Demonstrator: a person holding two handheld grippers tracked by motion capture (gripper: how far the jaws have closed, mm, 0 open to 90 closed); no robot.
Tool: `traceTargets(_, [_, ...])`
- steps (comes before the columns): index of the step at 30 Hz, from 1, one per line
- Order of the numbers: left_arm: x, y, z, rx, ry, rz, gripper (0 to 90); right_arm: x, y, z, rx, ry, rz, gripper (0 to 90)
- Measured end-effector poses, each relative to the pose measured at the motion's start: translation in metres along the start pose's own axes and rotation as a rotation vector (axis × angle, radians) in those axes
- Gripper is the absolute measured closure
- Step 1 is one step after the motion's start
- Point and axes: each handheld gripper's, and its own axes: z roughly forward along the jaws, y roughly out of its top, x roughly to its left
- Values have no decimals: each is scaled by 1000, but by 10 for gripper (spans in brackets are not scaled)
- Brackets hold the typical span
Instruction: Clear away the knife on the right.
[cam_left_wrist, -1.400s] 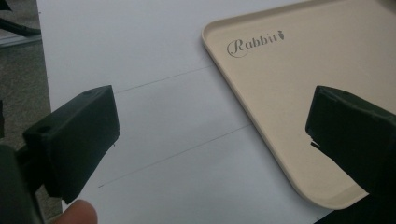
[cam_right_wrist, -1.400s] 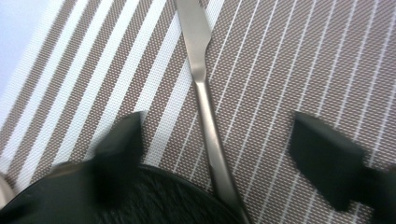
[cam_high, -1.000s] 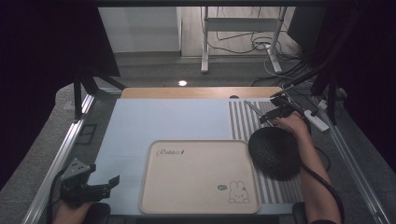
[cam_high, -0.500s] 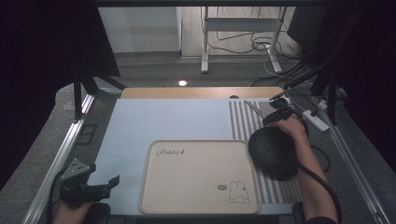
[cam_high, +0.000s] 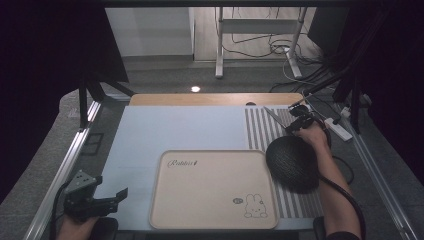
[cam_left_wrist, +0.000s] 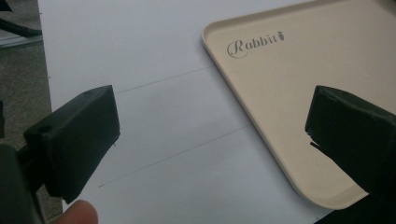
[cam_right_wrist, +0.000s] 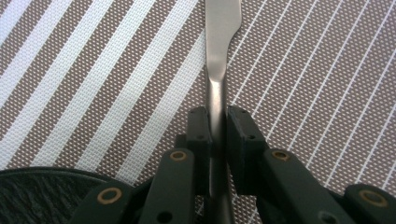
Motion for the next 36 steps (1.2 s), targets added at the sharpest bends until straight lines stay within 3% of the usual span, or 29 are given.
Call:
traceTargets(5, [0,0,0,-1,-1,0,31,-2,0,-1,3,-18,-10,803])
traceTargets(12, [0,0,0,-2,0,0,31,-19,-10,-12,-23,-10,60,804])
traceTargets(21, [0,0,0,-2,1,1,31,-42,-25,-27,-35,-57,127,803])
traceTargets(25, [0,0,0,-2,1,2,31,-48,-31,-37,-61,-51,162,803])
traceTargets(29, [0,0,0,-2,1,1,31,-44,-33,-46,-69,-42,156,803])
traceTargets(36, [0,0,0,-3,0,2,31,-22,-32,-58,-89,-31,123,803])
